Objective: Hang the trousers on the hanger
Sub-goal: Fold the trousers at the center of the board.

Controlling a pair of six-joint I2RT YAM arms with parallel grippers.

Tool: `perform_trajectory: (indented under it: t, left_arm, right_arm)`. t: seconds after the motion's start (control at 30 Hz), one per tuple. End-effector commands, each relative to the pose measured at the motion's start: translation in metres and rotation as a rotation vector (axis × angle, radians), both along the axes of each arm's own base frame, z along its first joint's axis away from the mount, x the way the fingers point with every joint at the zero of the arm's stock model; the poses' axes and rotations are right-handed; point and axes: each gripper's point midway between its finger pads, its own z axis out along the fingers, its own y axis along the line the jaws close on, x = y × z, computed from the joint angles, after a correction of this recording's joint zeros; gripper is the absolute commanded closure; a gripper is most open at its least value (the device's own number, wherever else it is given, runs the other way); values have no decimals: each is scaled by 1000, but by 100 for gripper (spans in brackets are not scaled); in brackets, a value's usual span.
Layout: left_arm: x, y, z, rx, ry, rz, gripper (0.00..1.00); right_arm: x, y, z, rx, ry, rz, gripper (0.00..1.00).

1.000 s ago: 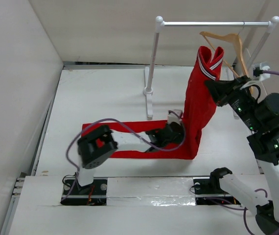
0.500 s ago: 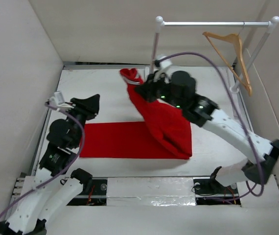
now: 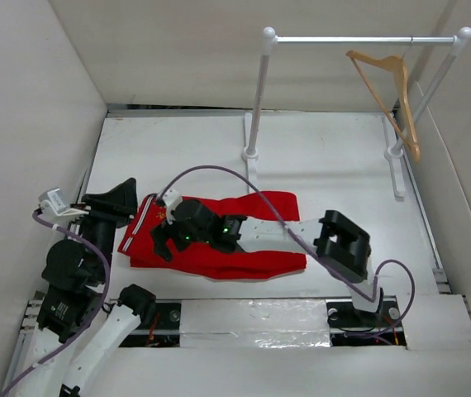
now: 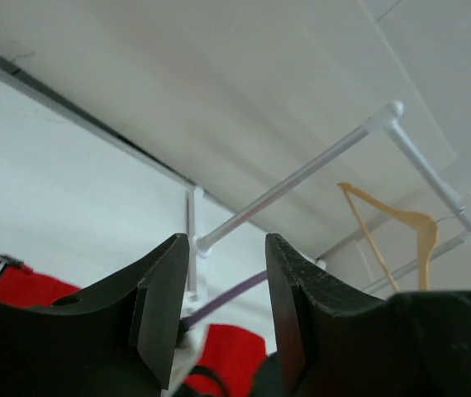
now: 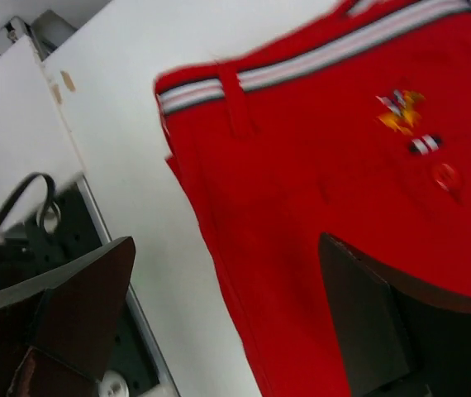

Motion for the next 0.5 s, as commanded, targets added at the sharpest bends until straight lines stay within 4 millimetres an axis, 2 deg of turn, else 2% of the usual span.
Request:
perform_trajectory:
  t: [0.0,0.03,0.07,0.1,0.13,0.17,0.2,0.23,0.27,0.3,0.33,0.37,0.4,0.43,0.47]
  left_arm:
    - [16,-14,-31,25,65,-32,60]
    - [20,-20,-38,25,74,-51,60]
    - [24,-32,-46,33,89,-101,60]
    - [32,-42,-62,36,102,-129,60]
    - [40,-51,-77,41,138,-152,60]
    - [43,-63,-87,40,155,-201,61]
    - [50,-73,-104,40,166,-235,61]
    - [53,-81,-115,35,181,-266,62]
    - [58,-95,-129,39,210,-323,63]
    - [63,-103,-141,37,214,-345,63]
    - [70,-109,-159,43,260,-357,64]
    - [71,-118,-167,47,274,-390,64]
    - [75,-126,-173,46,271,-406,64]
    - [73,-137,-178,53,284,-436,64]
    - [78,-146,-196,71,335,-447,64]
  right_arm:
    - [27,-33,136,319,-129,-88,6]
    - [22,-50,105,258,-114,-101,25]
    - [23,-72,123,292,-134,-128,44]
    - [25,-85,121,301,-142,-171,64]
    - [32,-103,115,295,-140,-210,92]
    - [28,-125,78,233,-106,-231,100]
    - [29,-143,88,265,-114,-264,100]
    - [30,-157,79,255,-105,-292,100]
    - [31,-182,45,200,-74,-335,100]
    - [34,-200,51,222,-84,-373,100]
    - [37,-215,41,216,-63,-414,100]
    - [51,-237,32,204,-56,-478,100]
    - [51,-256,10,173,-32,-501,100]
    - [56,-269,10,190,-31,-527,100]
    - [61,-280,3,194,-13,-558,100]
